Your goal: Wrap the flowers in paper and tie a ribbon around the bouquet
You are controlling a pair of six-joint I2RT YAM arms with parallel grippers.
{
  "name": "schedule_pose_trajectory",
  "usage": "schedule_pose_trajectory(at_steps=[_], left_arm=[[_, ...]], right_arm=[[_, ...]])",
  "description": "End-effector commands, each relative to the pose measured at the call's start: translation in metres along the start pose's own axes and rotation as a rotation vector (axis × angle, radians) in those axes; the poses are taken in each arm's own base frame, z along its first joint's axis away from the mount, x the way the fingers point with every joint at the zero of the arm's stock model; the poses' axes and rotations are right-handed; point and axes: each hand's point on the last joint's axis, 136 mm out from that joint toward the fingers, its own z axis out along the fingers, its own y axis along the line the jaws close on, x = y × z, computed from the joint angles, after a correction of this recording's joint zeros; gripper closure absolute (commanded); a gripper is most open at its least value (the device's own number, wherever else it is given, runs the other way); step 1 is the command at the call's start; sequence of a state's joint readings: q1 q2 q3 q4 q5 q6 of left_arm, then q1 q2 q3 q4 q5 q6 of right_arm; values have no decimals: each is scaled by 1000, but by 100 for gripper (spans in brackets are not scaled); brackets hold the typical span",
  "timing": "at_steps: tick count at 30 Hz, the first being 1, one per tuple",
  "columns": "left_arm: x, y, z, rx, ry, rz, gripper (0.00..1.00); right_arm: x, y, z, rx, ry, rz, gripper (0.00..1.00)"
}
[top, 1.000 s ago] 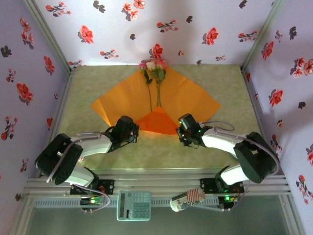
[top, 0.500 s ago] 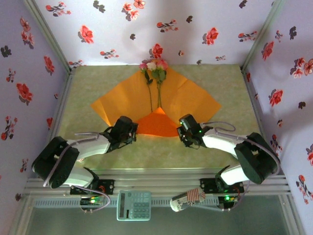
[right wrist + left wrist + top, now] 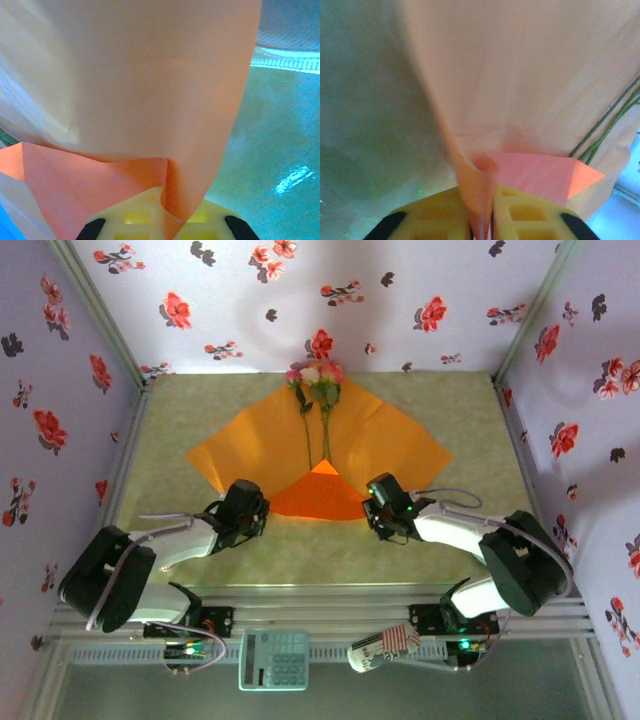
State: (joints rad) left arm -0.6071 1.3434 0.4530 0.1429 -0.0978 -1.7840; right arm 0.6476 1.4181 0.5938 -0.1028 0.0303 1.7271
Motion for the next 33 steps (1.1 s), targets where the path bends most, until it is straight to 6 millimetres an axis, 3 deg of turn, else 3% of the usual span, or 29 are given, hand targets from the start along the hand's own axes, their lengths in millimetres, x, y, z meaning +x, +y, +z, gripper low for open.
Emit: schedule_pose_trajectory(at_steps=[1,4,8,11,15,18,19,20,22,25,27,31,33], left_arm=[[-12,4,-4,-11,-46,52,100],[-14,-1,-6,-6,-51,73,100],[-19,5,-11,-36,-61,79,68],[-23,13,-15,-55,-69,80,63],[-25,16,-13,-62,-61,95,70],[-24,12,-9,-53,-47,119,91],[-23,11,-9,-50,-47,131,97],[-23,10,-10,-50,-45,142,100],[-23,8,-13,-55,-46,164,100],[-23,10,-18,-62,-44,190,100],[-23,11,-20,-63,-41,206,100],[-22,11,-21,-60,-38,234,100],[-21,7,-21,-50,-36,250,100]], right_arm=[[-8,-7,0,23,-30,-10,100],[-8,-8,0,28,-30,-11,100],[-8,-9,-1,29,-32,-10,100],[-8,-8,0,27,-31,-7,100],[-7,-9,1,31,-26,0,100],[-6,-10,2,37,-20,1,100],[-5,-10,2,42,-17,-4,94],[-5,-10,1,50,-12,-11,80],[-3,-10,-6,74,-6,-47,60],[1,0,-28,79,12,-164,48],[8,11,-42,64,49,-289,47],[27,19,-66,74,131,-576,61],[51,30,-66,0,216,-706,71]])
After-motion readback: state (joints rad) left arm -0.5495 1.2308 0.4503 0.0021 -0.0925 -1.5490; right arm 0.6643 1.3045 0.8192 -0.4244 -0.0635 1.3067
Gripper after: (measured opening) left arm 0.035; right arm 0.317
